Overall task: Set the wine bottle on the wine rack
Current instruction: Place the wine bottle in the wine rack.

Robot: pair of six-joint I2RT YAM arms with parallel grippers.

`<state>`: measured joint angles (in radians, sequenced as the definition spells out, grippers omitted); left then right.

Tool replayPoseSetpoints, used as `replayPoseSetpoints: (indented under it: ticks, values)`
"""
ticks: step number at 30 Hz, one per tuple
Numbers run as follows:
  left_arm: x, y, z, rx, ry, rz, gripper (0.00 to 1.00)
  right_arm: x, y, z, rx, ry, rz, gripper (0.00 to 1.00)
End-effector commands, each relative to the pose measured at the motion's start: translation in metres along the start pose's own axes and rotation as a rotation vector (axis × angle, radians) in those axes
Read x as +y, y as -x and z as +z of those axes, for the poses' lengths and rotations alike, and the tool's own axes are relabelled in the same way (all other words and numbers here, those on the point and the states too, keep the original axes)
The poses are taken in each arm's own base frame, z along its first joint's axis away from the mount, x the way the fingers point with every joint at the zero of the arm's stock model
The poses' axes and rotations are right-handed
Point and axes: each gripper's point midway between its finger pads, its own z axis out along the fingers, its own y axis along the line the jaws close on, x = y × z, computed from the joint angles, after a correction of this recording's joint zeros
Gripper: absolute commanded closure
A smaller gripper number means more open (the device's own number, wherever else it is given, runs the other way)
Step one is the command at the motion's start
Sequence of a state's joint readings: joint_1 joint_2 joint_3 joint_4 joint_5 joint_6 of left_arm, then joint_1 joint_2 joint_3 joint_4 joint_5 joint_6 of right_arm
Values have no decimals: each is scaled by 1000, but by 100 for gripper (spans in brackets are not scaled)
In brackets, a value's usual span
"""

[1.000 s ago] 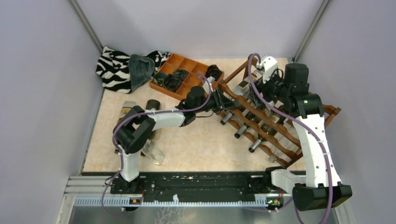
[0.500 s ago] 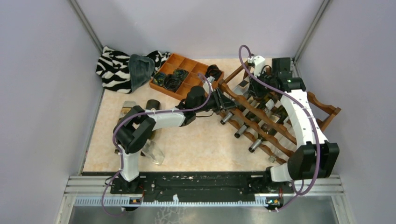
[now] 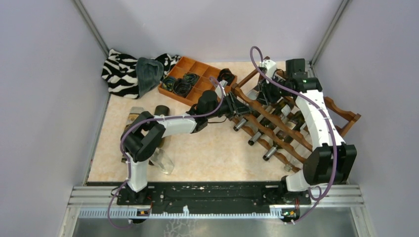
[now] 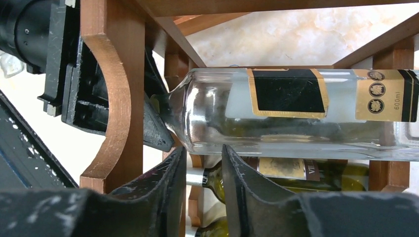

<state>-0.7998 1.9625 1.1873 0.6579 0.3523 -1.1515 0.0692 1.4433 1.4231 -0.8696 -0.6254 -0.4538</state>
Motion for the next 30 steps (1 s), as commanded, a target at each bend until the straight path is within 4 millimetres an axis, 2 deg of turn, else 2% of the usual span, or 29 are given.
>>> replayPoseSetpoints:
  ticks: [1, 6, 13, 23, 30]
  values:
    - [-43, 21, 5, -51, -138, 34, 64, -9, 20, -10, -46, -45, -80, 64]
    - [-46, 20, 6, -51, -142, 34, 64, -23, 15, -9, -7, -102, -118, 45]
    - [-45, 20, 8, -52, -138, 29, 64, -20, 7, -3, 19, -97, -115, 26]
    - [-46, 20, 9, -50, -140, 30, 64, -27, 9, 4, 19, -174, -58, 25]
    - [-46, 18, 10, -46, -139, 27, 62, -29, 7, 9, 42, -249, -82, 19]
